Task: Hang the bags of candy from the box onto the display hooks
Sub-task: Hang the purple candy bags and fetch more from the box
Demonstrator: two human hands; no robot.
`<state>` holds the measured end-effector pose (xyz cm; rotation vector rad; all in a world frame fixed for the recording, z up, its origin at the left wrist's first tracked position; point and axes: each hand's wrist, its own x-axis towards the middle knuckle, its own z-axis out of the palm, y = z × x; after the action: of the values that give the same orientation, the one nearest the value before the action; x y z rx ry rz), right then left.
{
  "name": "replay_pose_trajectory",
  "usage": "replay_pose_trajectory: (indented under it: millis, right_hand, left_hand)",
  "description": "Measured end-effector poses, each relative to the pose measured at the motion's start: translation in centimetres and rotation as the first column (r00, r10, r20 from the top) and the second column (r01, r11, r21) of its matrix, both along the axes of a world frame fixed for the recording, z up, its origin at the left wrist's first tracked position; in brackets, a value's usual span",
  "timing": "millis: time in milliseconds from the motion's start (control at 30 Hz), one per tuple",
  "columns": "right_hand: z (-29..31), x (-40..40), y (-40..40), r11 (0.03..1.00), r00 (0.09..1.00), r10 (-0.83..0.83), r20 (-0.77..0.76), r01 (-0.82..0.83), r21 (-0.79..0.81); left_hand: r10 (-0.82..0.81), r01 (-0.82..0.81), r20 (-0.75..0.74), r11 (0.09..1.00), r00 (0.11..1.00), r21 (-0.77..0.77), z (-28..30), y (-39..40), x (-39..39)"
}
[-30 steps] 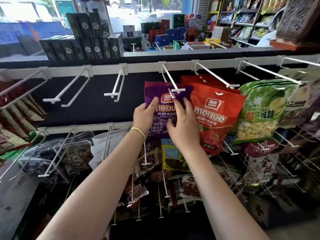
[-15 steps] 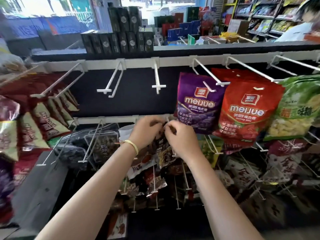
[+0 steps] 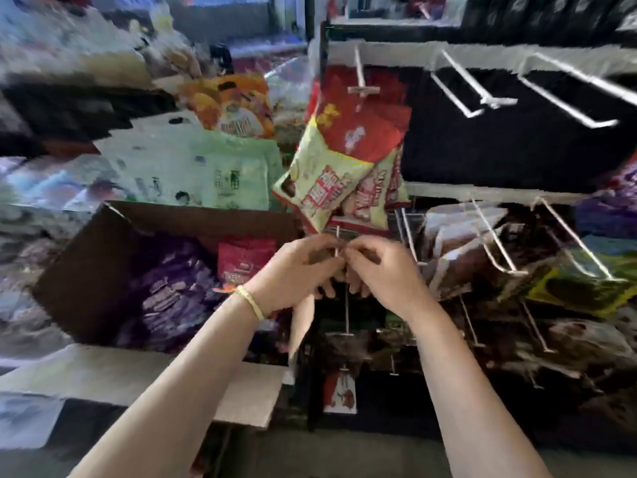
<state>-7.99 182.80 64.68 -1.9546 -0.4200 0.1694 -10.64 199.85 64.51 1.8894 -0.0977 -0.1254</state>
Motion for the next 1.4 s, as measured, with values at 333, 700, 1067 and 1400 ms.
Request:
replay_pose_trajectory:
  millis: [333,700,1067,1400]
  right_hand:
    - [-5.0,-2.8,18.6,0.938,0.994,0.050,-0.093,-0.079,-0.337]
    - [-12.2,-1.0,24.8,0.836,0.923,-0.007,-0.386,-0.206,-0.509]
    - [-13.5,0.1,25.1,0.881,0.927,-0.119,-0.357,-0.067,-0.469]
    - [-9.6,-0.3,24.8,0.982,0.919,-0.157,-0.362,0.184,0.041]
  left_hand:
    - [0.331,-0.255,-0.125,0.877,0.935,0.407,-8.5,19.2,-2.7]
    - [0.657,-0.285,-0.469,0.713,0.590,0.641,-18.3,26.8,-2.5]
    - [0.591,-0.749,-0.564,0.658,0.577,-0.077,-18.8,27.8,-1.7]
    - [0.132,-0.391,-0.465,0.759,0.875,-0.521,-10.6,25.1,-2.8]
